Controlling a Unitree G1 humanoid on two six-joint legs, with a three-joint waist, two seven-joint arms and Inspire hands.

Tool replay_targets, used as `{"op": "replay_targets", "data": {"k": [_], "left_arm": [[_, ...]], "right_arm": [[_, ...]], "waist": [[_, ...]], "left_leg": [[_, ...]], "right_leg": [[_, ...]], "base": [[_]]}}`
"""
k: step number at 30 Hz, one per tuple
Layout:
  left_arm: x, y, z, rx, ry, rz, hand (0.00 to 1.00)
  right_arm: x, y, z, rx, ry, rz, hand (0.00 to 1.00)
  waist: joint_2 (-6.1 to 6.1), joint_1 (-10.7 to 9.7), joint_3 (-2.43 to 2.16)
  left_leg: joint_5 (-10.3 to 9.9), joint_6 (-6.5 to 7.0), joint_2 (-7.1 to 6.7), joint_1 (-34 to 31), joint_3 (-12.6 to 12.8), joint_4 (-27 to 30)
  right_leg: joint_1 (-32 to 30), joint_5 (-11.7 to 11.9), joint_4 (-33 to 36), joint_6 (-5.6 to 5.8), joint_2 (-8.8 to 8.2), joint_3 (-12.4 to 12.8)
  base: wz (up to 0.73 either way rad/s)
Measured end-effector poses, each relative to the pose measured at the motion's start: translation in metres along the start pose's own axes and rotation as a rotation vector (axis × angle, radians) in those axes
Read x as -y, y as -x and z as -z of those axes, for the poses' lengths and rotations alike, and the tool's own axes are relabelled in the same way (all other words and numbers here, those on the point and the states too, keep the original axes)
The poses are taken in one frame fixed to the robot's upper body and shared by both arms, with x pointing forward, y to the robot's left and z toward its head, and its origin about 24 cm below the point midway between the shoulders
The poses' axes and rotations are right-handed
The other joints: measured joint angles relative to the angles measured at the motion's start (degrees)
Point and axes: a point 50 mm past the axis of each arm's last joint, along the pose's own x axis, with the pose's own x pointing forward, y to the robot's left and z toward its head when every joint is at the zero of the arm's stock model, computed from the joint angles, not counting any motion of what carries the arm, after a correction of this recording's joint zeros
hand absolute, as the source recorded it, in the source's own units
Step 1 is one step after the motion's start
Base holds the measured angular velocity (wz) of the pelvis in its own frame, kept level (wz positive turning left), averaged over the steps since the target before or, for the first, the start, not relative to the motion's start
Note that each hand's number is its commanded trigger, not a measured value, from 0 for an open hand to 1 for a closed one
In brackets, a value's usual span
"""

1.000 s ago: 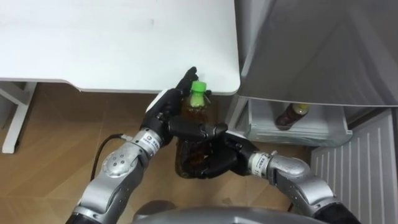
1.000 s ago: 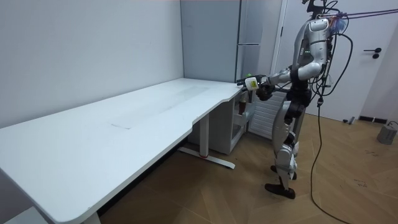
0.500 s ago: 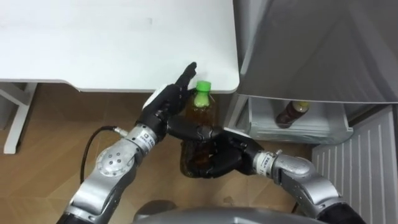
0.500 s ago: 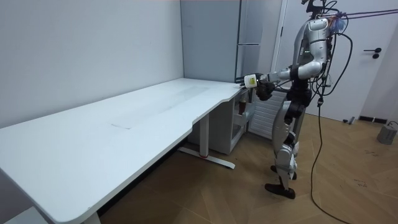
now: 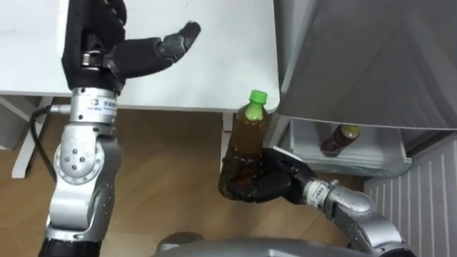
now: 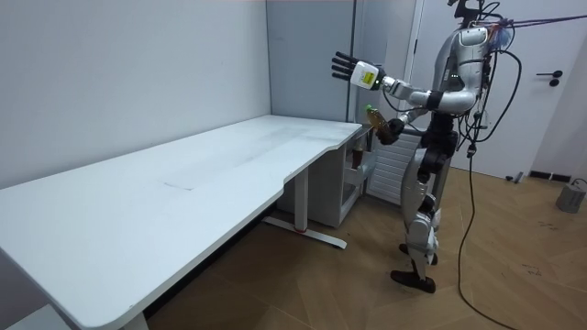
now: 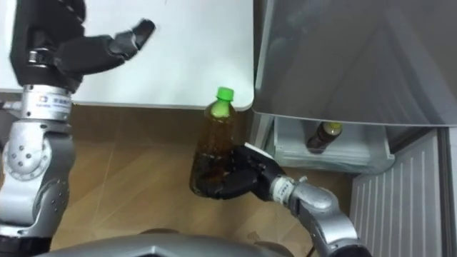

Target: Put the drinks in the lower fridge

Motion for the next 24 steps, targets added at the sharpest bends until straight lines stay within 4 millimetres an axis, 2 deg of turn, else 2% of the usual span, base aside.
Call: {"op": "replay_targets", "data": {"k": [2, 8, 12, 17, 20, 24], "left_arm": [[-0.011, -0.001, -0.006, 0.031, -0.027, -0.066, 0.00], [-0.041, -0.001, -0.022, 0.117, -0.068, -0.291, 0.00], [-0.050, 0.001, -0.024, 0.137, -0.070, -0.391, 0.00], [-0.065, 0.015, -0.011, 0.060, -0.053, -0.531, 0.00], [-0.080, 0.026, 0.007, -0.033, -0.015, -0.640, 0.00], [-0.102, 0.056, 0.038, -0.205, 0.007, -0.829, 0.00]], "right_arm": [[0.004, 0.006, 0.004, 0.011, -0.017, 0.035, 1.00], [0.008, 0.016, 0.011, 0.009, -0.050, 0.087, 1.00], [0.010, 0.018, 0.012, 0.016, -0.063, 0.129, 1.00], [0.013, 0.019, 0.013, 0.044, -0.110, 0.210, 1.00], [0.017, 0.021, 0.012, 0.069, -0.157, 0.277, 1.00], [0.022, 0.029, 0.016, 0.108, -0.251, 0.405, 1.00]], "waist": [[0.30, 0.4, -0.17], [0.95, 1.4, -0.10], [0.90, 1.6, -0.22], [1.74, 1.7, -0.41], [1.77, 1.9, -0.48], [1.83, 1.7, -0.61]], "left_leg": [[0.0, 0.00, 0.10, 0.2, -0.1, 0.0], [0.0, 0.03, 0.11, 2.7, -0.1, -1.9], [0.0, 0.07, -0.02, 3.0, -0.3, -1.8], [0.0, 0.06, 0.02, 3.4, -0.1, -1.9], [0.1, -0.01, -0.07, 3.7, 0.1, -2.0], [0.1, -0.01, -0.07, 3.6, 0.0, -2.0]], "right_leg": [[0.2, 0.0, 0.0, 0.00, -0.02, 0.0], [2.3, -0.1, -0.2, 0.17, -0.21, -0.3], [3.1, -0.1, -1.0, 0.20, -0.21, -0.4], [3.0, -0.2, -1.1, 0.22, -0.15, 0.0], [3.1, -0.2, -1.2, 0.22, -0.05, 0.2], [3.0, -0.2, -1.9, 0.23, -0.09, 0.0]], "base": [[0.00], [0.00], [0.02], [-0.02], [-0.03], [0.01]]}}
